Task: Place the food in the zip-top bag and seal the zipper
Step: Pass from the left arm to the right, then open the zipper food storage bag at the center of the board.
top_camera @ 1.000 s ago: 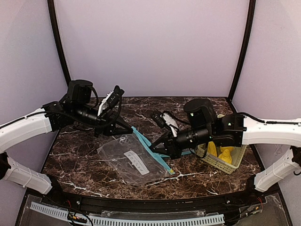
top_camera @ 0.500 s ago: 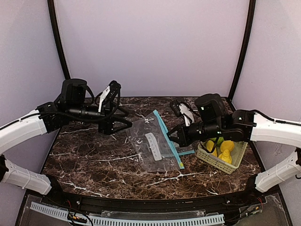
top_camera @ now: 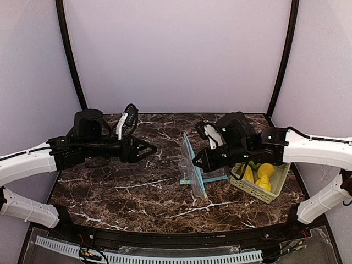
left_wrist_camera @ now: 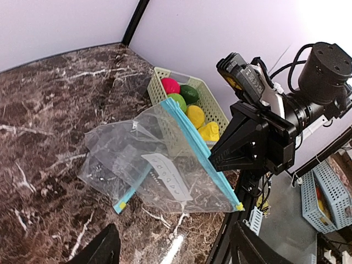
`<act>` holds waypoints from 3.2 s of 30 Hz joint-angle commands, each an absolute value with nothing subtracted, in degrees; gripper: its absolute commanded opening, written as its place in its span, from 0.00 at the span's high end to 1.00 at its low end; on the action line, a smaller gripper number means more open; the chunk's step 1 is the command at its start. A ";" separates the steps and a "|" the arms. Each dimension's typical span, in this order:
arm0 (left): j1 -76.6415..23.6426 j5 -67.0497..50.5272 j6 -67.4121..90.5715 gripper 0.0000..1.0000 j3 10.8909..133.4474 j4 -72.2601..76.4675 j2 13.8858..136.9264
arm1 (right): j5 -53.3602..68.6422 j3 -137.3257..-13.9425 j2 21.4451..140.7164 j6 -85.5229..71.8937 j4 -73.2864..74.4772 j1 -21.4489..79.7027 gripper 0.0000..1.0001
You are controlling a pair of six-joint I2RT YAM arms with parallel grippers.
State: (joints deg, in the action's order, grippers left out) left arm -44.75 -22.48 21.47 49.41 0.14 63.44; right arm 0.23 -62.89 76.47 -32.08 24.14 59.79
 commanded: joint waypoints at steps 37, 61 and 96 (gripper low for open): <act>-54.62 -2.44 43.00 0.40 42.90 8.36 76.36 | 0.23 -67.15 92.58 -39.69 9.11 65.48 1.00; -61.10 10.79 44.04 0.99 44.25 4.60 79.90 | -10.25 -64.88 88.42 -41.44 13.63 65.57 1.00; -69.23 19.29 31.66 0.99 54.25 -1.59 79.34 | -19.86 -66.07 90.49 -43.69 17.06 65.83 0.48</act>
